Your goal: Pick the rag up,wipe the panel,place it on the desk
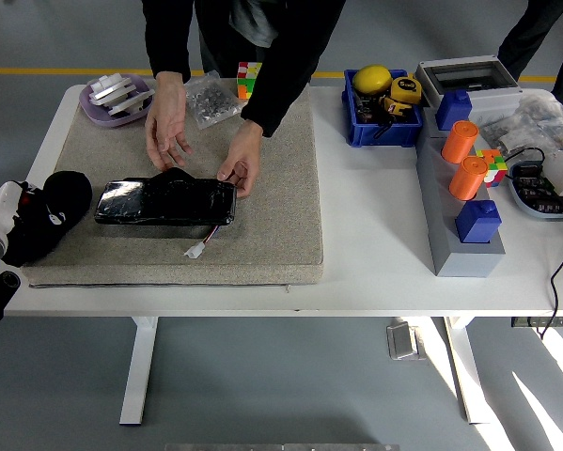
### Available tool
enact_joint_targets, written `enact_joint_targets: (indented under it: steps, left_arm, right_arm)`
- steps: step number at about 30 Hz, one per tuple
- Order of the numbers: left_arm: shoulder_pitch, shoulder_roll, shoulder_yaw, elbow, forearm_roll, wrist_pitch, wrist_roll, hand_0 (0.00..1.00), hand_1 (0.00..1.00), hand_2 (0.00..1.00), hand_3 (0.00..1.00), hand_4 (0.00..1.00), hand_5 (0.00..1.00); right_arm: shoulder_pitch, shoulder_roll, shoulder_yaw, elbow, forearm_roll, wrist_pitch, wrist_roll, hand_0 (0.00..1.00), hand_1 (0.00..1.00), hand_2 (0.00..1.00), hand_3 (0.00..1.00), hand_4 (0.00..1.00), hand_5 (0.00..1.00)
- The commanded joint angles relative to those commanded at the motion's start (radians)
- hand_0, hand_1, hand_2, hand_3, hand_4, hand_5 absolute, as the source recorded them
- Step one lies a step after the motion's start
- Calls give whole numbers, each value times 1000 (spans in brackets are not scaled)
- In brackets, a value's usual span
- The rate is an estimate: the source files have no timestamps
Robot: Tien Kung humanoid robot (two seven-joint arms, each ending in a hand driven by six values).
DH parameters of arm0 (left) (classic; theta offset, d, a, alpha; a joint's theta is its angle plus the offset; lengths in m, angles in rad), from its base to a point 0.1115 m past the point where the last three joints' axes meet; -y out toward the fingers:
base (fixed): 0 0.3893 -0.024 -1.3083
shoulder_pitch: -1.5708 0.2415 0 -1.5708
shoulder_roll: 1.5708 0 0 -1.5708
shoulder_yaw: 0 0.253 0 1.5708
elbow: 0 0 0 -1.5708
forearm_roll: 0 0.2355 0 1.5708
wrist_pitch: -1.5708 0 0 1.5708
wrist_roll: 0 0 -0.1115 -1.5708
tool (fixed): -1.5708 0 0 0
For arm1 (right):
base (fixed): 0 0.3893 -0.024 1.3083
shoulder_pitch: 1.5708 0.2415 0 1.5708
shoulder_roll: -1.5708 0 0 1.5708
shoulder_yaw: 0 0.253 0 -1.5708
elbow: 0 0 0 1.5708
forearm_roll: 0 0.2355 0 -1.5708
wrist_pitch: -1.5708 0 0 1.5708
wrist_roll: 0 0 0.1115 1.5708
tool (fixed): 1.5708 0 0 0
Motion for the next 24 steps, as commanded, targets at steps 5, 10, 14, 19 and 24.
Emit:
enact_joint_targets:
  steps: [5,10,14,19,24]
  left_arm:
    - [5,0,-1,1,5,18,-14,210,147,522,439,142,2]
    - [18,-1,-9,-10,4,36,-28,205,137,496,421,152,2]
    - [59,-3,-82,-93,87,42,8,205,137,496,421,152,2]
    - [115,5,-135,-258,173,29,91,196,132,496,417,152,2]
    - [121,9,-113,-361,171,9,153,194,128,495,422,153,2]
  right_arm:
    - [0,-2,3,0,-3,-3,1,661,655,674,569,942,490]
    - [-1,-4,14,1,-16,-6,-5,660,654,673,569,941,484]
    - [-2,-5,21,3,-24,-8,-9,660,654,673,569,941,484]
    - [-3,-5,26,4,-30,-8,-13,658,654,672,567,939,482]
    - [-2,-4,30,4,-32,-8,-15,658,653,671,566,939,480]
